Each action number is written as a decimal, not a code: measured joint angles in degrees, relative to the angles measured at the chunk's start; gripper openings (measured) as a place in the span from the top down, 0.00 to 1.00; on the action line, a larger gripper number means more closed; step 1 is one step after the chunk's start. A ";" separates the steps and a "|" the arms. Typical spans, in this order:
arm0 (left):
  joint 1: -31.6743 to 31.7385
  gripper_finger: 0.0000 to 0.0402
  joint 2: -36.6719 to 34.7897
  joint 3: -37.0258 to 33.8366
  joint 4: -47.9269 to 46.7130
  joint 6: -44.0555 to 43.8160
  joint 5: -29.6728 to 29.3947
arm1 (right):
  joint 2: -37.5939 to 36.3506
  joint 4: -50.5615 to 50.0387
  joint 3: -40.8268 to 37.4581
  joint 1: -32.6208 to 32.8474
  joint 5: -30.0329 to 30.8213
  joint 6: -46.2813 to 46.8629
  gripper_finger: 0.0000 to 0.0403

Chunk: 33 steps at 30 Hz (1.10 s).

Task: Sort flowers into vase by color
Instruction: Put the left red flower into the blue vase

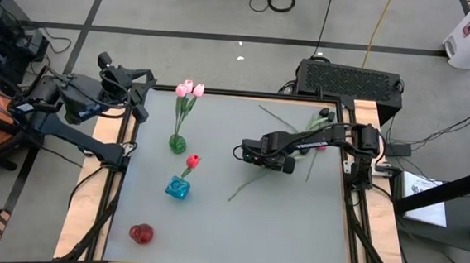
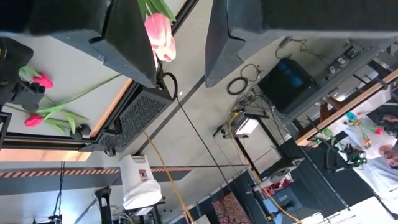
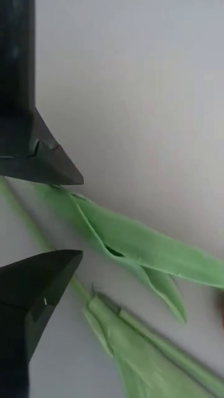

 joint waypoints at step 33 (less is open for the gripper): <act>-0.01 0.64 -0.02 0.00 0.00 -0.09 0.00 | 0.00 5.13 0.00 -0.01 1.36 -5.97 1.00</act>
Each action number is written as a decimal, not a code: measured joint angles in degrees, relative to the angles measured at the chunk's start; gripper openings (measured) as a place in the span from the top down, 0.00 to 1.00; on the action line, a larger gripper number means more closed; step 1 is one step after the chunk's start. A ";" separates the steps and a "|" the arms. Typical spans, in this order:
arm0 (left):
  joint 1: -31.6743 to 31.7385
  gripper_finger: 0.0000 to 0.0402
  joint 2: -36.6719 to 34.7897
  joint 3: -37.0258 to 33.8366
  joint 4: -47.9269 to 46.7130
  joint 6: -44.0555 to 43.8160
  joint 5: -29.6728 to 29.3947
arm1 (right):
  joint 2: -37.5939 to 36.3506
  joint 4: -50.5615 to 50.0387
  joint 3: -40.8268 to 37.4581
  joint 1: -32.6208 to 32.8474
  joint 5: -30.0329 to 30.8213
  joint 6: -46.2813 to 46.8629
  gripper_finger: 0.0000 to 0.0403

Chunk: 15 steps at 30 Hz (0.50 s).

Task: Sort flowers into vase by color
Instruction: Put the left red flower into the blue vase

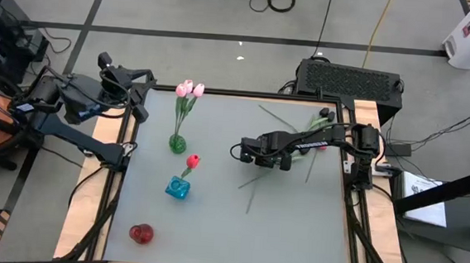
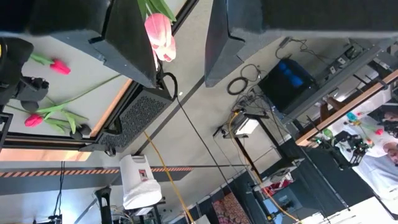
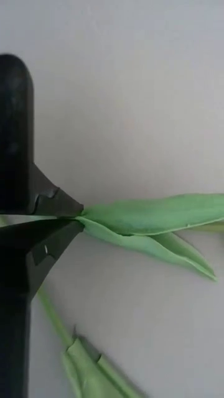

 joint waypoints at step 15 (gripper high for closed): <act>0.01 0.64 0.01 0.00 0.02 -0.07 -0.02 | -1.40 4.65 0.07 -0.08 0.03 -8.85 1.00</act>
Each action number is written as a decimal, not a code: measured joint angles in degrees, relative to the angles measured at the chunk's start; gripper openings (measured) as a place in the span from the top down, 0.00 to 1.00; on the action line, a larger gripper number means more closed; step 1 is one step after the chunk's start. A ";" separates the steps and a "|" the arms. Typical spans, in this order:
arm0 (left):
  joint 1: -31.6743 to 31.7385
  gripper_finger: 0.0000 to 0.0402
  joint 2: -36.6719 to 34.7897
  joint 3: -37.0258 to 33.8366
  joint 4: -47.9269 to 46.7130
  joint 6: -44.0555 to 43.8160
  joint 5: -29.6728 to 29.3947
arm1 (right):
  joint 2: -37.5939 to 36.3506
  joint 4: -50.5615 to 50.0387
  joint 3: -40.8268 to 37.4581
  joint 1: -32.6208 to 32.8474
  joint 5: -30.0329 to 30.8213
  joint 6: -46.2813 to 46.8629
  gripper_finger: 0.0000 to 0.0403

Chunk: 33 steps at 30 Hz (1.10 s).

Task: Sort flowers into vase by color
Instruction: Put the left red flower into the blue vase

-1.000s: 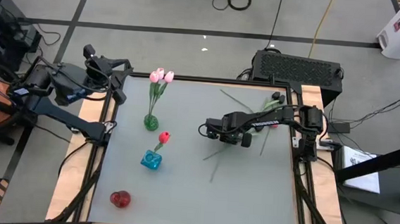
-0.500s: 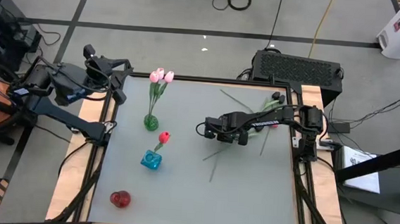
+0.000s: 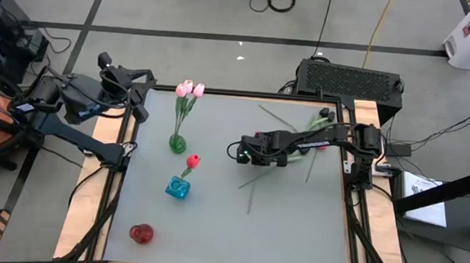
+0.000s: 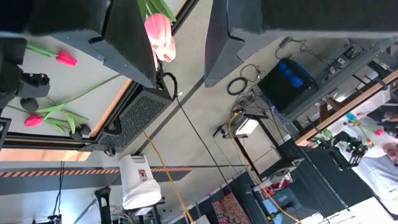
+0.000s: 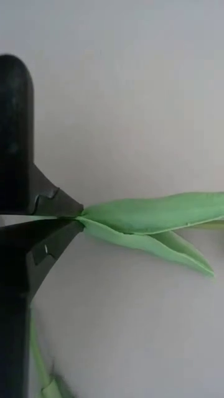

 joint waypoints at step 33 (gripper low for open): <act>0.00 0.64 0.10 -0.02 8.92 -12.01 15.16 | -25.76 29.68 0.00 -1.95 9.81 -42.91 1.00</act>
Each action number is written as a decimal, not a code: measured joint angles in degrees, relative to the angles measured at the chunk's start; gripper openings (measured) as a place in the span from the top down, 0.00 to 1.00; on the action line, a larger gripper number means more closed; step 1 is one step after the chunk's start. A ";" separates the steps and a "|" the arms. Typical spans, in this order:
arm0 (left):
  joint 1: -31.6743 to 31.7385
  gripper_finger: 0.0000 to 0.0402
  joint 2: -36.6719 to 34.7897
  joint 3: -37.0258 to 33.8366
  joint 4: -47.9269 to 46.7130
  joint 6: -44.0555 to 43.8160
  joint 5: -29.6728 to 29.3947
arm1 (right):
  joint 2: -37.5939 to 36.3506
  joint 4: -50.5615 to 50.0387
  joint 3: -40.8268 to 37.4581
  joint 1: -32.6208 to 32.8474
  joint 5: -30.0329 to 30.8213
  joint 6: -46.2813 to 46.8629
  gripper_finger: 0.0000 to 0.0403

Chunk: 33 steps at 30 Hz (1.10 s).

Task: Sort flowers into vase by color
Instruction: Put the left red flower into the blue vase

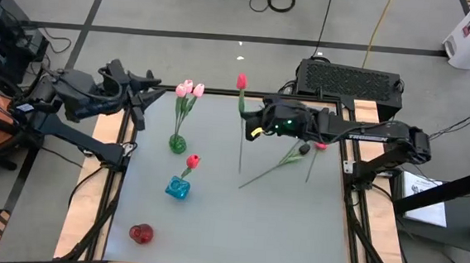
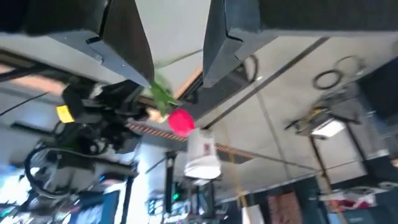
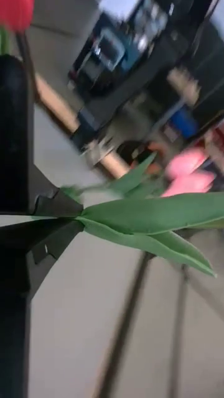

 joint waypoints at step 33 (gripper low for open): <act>4.39 0.64 16.12 0.00 32.21 -5.99 28.80 | 0.03 11.57 14.20 4.82 -14.93 -23.54 1.00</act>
